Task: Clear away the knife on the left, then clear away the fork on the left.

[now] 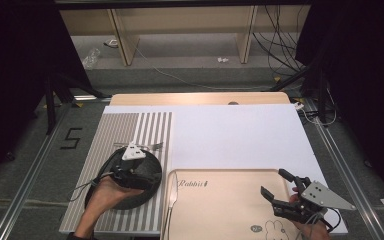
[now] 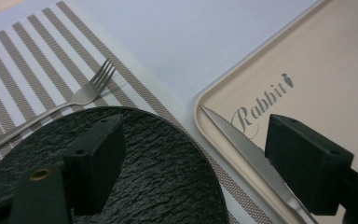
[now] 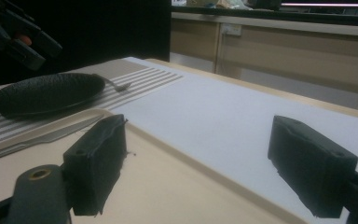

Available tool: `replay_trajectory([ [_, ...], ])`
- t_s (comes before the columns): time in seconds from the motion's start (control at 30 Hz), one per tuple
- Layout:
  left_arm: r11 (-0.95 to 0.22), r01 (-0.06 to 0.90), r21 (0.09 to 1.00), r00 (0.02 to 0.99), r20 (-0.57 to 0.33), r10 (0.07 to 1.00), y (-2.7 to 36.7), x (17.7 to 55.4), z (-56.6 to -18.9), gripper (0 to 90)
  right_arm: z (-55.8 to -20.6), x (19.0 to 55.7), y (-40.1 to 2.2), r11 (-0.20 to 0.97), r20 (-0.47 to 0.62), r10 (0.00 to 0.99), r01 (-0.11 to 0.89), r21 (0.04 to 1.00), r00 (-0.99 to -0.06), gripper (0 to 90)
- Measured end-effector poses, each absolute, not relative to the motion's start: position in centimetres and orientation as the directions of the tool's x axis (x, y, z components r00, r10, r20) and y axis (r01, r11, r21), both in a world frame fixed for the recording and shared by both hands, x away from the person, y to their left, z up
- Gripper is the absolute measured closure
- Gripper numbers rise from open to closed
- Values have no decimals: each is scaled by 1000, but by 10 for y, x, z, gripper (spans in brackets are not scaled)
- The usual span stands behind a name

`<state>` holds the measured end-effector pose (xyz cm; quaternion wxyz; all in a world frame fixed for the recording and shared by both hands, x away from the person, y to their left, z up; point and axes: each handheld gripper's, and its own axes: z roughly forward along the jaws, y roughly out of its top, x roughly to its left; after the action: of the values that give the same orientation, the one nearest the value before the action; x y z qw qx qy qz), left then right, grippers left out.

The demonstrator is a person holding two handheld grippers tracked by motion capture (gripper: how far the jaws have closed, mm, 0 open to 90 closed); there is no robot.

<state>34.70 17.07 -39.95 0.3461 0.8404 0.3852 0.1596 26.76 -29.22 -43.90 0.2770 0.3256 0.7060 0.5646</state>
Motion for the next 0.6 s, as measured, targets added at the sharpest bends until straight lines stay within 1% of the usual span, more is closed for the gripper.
replay_trajectory([
  [0.6, -410, 556, 723, 588, 7, 809, 193, 356, -397, 200, -439, 267, -294, 151, -25, 776, 147, 978, -630, 201],
])
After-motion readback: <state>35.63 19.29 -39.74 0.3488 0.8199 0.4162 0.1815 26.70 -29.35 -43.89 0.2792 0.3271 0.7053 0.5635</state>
